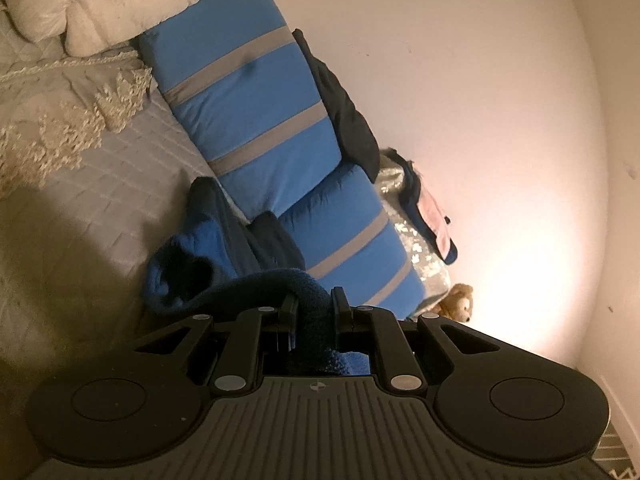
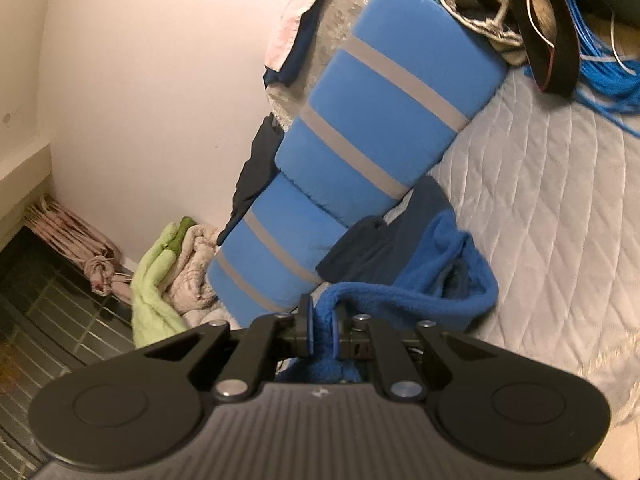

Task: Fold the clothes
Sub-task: 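Lift the held blue fleece with both grippers and carry it toward the pillows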

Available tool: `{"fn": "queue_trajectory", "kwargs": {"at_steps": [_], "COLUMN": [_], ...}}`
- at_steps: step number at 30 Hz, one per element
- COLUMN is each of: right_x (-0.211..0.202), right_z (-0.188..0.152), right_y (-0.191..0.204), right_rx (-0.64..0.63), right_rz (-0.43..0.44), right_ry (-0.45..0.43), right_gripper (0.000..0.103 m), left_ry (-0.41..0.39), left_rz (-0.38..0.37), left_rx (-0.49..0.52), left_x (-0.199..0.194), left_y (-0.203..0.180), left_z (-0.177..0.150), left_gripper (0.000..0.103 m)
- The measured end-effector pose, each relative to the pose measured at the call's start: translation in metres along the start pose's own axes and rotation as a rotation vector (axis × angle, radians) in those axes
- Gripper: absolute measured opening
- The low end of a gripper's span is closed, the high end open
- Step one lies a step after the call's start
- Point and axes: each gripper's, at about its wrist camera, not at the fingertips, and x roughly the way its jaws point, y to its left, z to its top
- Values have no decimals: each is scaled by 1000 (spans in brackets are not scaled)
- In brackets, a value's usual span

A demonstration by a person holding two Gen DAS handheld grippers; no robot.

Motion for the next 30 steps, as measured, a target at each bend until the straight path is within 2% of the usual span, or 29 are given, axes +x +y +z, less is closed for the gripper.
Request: {"fn": "queue_trajectory", "kwargs": {"at_steps": [10,21,30], "right_x": [51,102,142], "right_z": [50,82,107], "right_y": [39,51,61], "right_rx": [-121,-176,-223], "right_rz": [-86,-145,-210], "right_ry": [-13,-28,-33], "right_gripper": [9,9,9], "left_ry": [-11,-25,-18], "left_rz": [77,110,184], "left_rx": [21,28,19], "left_x": [38,91,140], "left_y": [-10,-11,-10], "left_z": [34,74,106], "left_gripper": [15,15,15]}}
